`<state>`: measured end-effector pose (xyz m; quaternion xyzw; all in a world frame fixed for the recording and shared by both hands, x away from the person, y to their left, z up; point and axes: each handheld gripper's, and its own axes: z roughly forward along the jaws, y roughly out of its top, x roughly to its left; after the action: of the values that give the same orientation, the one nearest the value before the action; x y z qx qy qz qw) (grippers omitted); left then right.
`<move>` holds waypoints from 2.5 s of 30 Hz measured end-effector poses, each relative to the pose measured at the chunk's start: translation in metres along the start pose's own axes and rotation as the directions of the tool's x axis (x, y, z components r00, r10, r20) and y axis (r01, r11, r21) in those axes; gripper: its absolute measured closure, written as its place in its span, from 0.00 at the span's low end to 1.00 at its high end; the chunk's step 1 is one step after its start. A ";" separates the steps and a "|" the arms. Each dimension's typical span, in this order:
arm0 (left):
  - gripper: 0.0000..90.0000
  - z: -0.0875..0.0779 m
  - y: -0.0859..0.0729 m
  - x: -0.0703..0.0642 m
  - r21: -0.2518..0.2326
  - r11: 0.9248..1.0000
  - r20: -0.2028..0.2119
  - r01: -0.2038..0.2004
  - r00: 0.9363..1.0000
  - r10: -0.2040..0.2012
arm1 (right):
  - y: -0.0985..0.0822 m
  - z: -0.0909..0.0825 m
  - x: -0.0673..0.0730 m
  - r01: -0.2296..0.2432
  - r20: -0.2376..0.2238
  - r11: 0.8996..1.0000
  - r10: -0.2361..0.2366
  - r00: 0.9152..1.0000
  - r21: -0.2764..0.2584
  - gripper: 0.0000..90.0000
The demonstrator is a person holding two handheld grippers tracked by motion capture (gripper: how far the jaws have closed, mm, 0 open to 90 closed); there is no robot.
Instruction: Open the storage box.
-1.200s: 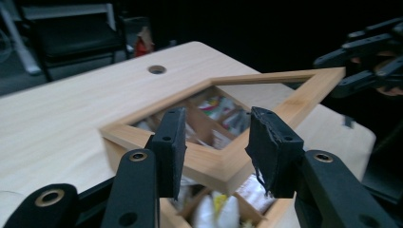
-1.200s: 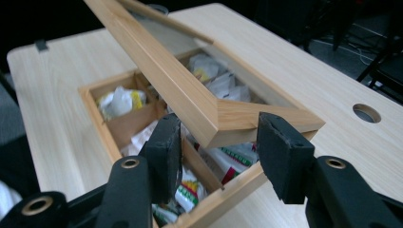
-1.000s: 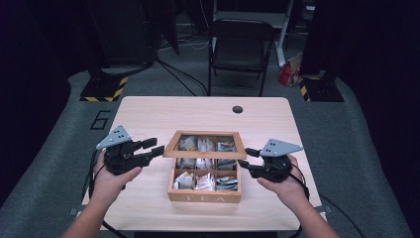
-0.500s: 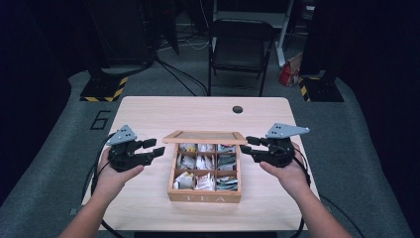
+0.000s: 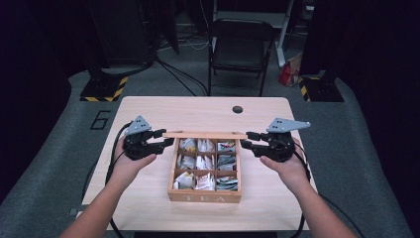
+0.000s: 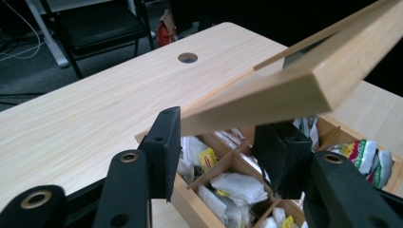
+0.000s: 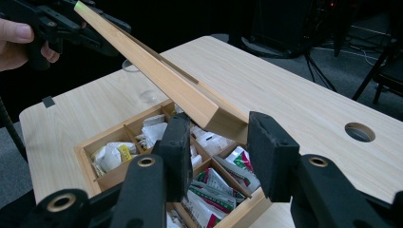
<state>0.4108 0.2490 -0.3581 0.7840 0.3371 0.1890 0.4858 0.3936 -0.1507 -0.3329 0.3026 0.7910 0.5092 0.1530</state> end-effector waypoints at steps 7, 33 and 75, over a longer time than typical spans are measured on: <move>0.62 0.004 0.006 0.002 0.005 1.000 -0.004 -0.022 1.000 0.022 | 0.003 0.002 -0.004 0.005 0.004 1.000 -0.005 1.000 -0.011 0.67; 0.65 0.020 0.039 0.028 -0.021 1.000 -0.009 0.020 1.000 -0.021 | 0.002 0.040 -0.043 -0.033 0.091 0.999 0.029 0.995 0.034 0.60; 0.60 0.046 0.046 0.052 -0.034 0.995 -0.018 0.097 0.995 -0.098 | -0.006 0.093 -0.082 -0.106 0.118 0.994 0.105 0.988 0.005 0.69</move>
<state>0.4918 0.2431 -0.3395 0.7565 0.3764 0.1785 0.5041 0.5060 -0.1375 -0.3838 0.3742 0.7666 0.4933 0.1703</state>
